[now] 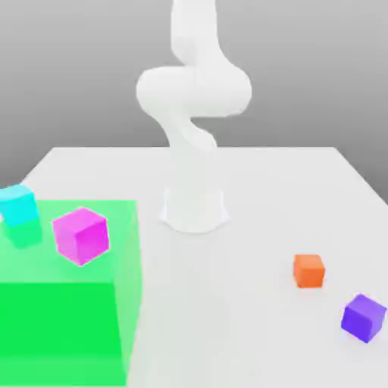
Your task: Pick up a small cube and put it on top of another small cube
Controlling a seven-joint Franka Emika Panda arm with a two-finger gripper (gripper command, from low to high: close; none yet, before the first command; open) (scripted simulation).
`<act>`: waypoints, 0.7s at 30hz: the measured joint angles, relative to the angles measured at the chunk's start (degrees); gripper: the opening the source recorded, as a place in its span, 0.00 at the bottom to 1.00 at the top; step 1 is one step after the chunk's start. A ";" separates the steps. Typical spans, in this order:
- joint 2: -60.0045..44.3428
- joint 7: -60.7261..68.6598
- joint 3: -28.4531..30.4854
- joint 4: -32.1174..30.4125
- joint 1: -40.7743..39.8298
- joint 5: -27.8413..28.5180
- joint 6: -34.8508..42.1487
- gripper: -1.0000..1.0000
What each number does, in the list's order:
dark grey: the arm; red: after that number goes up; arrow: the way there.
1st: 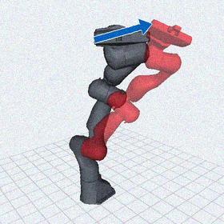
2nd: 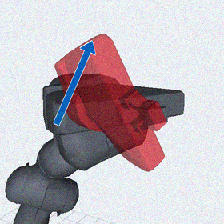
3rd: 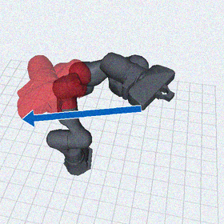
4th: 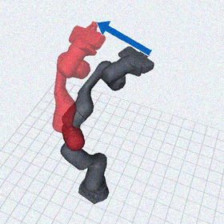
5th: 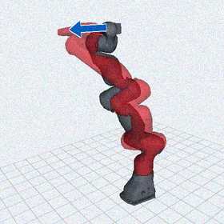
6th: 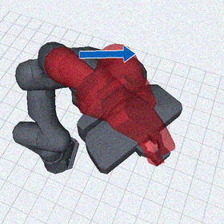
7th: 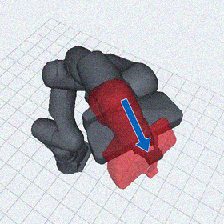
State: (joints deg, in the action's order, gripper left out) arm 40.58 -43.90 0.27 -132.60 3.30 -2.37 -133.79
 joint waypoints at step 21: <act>-43.87 4.63 -9.39 -6.95 21.07 -3.58 -17.20 0.50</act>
State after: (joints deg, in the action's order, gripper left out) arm -3.29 -39.27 -9.12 -139.55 24.38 -5.96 -151.00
